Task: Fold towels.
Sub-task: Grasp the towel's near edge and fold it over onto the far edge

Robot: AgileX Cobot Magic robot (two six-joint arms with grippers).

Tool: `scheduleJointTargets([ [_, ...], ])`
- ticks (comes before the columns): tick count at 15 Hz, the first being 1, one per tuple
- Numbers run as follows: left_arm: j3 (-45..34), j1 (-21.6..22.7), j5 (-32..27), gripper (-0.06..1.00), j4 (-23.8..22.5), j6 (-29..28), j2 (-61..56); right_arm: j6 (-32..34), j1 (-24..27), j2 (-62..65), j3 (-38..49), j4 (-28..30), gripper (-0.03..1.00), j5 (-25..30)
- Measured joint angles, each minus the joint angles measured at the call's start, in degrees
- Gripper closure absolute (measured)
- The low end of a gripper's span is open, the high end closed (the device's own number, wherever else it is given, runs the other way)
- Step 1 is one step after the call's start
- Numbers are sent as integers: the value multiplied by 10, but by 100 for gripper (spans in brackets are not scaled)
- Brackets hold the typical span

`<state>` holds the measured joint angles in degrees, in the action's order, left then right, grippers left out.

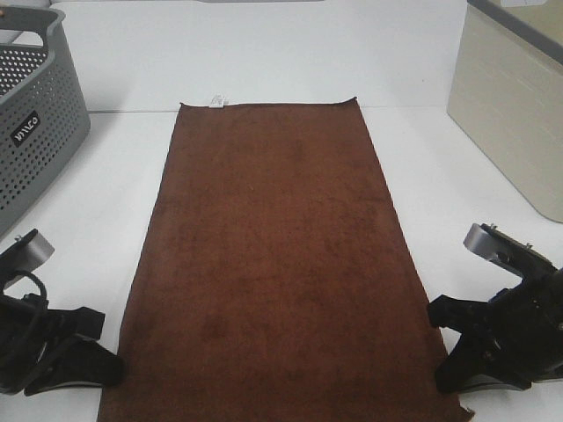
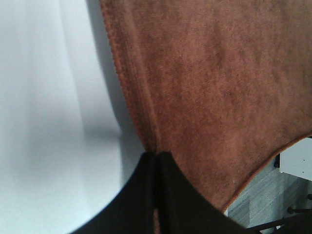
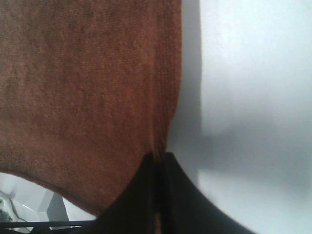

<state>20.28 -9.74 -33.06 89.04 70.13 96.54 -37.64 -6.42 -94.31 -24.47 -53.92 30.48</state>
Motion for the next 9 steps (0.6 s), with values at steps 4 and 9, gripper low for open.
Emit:
scheduleJointTargets([
  [4,-3,0,-15,94,7,0,-4,0,0,14,-7,-5,97,-1],
  [9,57,0,-15,94,14,-31,-5,-1,0,14,-96,-1,97,-7],
])
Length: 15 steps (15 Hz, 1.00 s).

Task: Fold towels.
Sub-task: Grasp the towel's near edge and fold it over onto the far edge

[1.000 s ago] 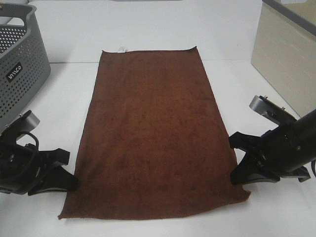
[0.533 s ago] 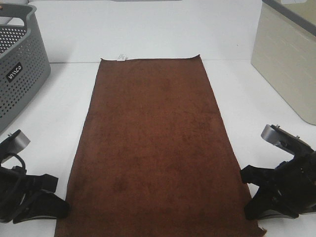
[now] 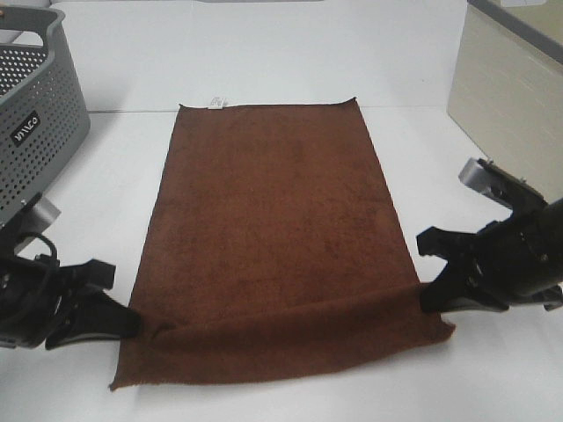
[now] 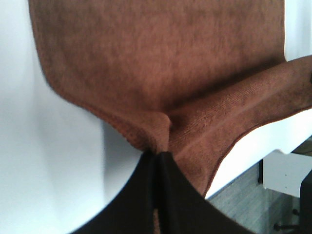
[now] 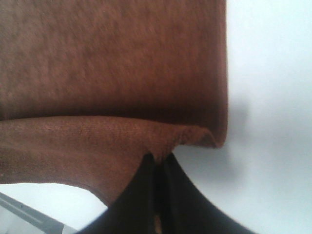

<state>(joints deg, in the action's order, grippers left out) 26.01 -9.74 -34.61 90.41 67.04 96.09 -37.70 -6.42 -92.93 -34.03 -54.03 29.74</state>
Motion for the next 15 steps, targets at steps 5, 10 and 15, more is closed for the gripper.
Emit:
scheduleJointTargets([
  [5,126,0,49,94,-64,-106,1,2,0,-11,-118,15,97,12],
  [10,351,0,68,94,-194,-241,84,65,0,-120,-311,66,97,58],
  [15,504,0,108,94,-215,-260,196,152,0,-262,-543,149,97,89],
])
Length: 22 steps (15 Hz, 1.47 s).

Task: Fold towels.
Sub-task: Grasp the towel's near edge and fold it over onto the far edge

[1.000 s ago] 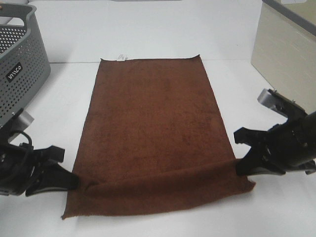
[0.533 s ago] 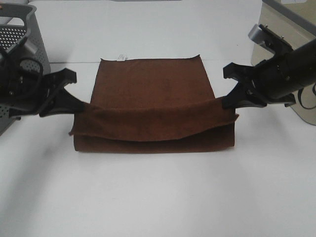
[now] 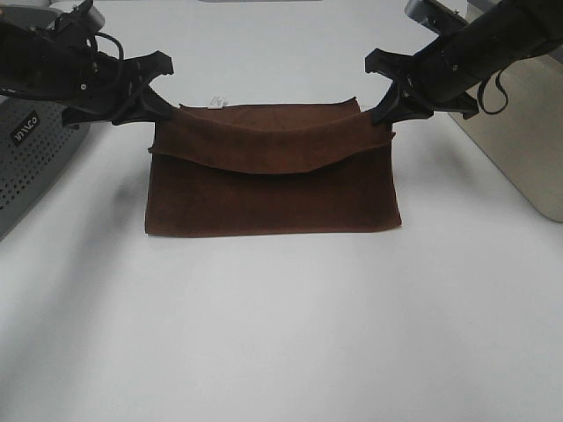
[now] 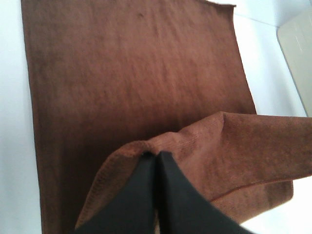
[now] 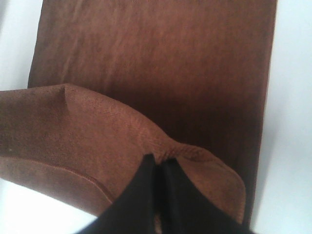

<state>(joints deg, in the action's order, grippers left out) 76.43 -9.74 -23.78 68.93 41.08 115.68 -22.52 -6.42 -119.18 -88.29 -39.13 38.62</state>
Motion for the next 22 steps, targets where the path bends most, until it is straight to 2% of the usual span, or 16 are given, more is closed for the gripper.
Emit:
scheduleJointTargets([
  [5,142,0,37,94,-8,-1,89,33,0,-109,-205,49,97,22],
  [10,263,0,61,94,-18,1,176,44,0,-214,-356,63,97,18],
  [14,328,0,100,94,-18,1,241,41,0,-266,-397,72,97,-25],
  [17,336,0,131,94,-18,1,274,32,0,-287,-398,73,97,-72],
  [19,336,0,131,94,-18,1,276,30,0,-289,-398,70,97,-74],
  [20,336,0,134,91,-18,1,277,30,0,-290,-398,60,96,-78],
  [21,337,0,137,84,-18,1,277,30,0,-290,-399,56,90,-82],
  [22,337,0,138,75,-18,1,277,30,0,-292,-399,54,78,-83],
])
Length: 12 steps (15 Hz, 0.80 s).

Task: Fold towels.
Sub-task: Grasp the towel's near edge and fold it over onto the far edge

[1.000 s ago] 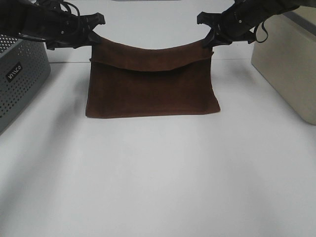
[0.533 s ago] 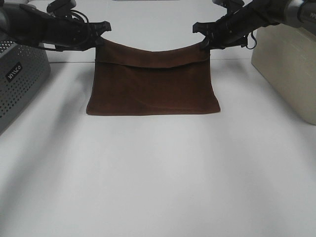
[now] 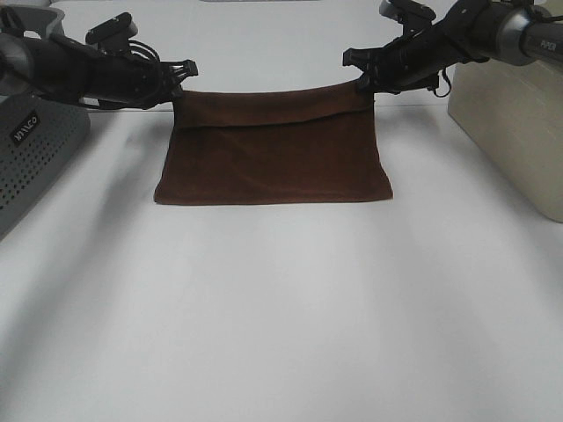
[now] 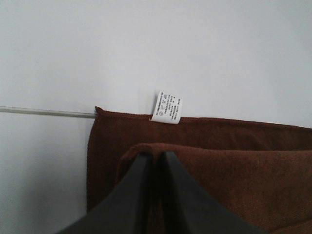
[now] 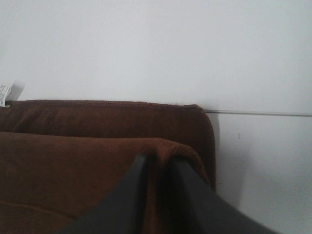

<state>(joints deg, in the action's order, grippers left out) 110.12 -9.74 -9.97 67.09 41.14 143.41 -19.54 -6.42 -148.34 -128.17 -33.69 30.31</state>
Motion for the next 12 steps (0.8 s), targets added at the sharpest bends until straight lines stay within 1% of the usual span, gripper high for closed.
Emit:
scheduleJointTargets([
  [2,2,0,6,50,0,0,0,0,0,-3,0,0,48,-1],
  [3,2,0,9,35,-1,0,-1,0,0,-4,0,0,36,-1],
  [4,2,0,9,23,-6,0,-3,0,0,-4,0,0,30,0],
  [5,2,0,9,16,-17,0,-9,0,0,-4,-2,0,27,3],
  [7,2,0,5,13,-43,0,-18,0,0,-4,-3,-1,26,21],
  [9,2,0,-23,12,-75,0,-30,0,0,-3,-3,-1,25,55],
  [10,2,1,-48,12,-88,-1,-31,1,0,1,-3,1,25,82],
  [12,2,10,-128,12,-104,-33,-31,3,0,19,-3,12,25,145],
])
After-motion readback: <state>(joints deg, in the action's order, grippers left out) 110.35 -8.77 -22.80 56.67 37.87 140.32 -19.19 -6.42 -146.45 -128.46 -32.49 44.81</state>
